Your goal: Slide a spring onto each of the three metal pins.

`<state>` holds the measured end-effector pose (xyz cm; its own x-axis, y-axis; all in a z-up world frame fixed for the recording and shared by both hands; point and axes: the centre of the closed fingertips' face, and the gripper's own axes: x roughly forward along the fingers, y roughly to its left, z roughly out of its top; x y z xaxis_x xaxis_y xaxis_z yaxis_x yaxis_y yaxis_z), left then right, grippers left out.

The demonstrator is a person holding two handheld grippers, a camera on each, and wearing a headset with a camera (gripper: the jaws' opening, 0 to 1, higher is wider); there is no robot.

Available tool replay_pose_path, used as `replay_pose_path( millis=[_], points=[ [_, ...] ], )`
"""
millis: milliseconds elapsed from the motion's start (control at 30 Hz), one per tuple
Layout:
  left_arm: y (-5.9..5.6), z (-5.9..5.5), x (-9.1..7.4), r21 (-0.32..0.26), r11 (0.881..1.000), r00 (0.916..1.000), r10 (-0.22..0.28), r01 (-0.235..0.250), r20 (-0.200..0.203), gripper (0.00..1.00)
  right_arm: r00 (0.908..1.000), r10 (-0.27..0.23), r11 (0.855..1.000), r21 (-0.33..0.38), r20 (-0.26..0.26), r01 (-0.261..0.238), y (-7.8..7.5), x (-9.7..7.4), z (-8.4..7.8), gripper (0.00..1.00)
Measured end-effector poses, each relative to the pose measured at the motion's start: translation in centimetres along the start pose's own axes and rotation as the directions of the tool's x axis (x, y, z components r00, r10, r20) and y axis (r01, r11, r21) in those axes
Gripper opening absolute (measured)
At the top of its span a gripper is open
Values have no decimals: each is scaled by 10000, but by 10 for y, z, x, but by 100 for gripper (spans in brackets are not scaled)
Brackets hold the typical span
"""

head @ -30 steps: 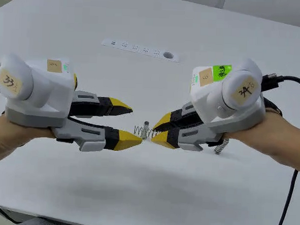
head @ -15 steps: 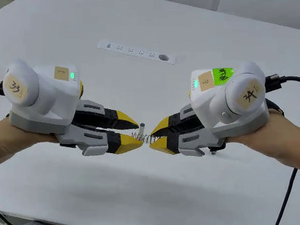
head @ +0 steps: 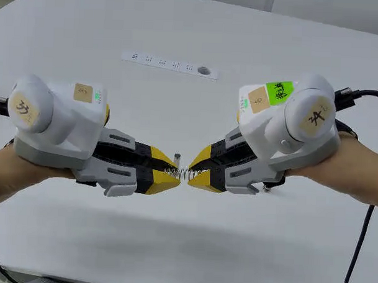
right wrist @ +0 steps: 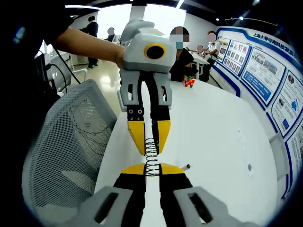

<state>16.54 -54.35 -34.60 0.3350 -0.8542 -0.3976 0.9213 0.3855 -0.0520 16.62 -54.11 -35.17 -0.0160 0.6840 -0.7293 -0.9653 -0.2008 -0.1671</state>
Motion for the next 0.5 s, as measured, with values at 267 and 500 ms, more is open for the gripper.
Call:
replay_pose_path(
  millis=[267,500],
  points=[
    [1,0,1,708,9975,9998,-62,76,-196,10,9999,134,9997,-179,-43,-135,-2,1,-1,12],
    [0,4,2,783,9968,9998,-181,184,-42,10,9998,173,9996,208,129,-176,-5,1,-4,17]
  ],
)
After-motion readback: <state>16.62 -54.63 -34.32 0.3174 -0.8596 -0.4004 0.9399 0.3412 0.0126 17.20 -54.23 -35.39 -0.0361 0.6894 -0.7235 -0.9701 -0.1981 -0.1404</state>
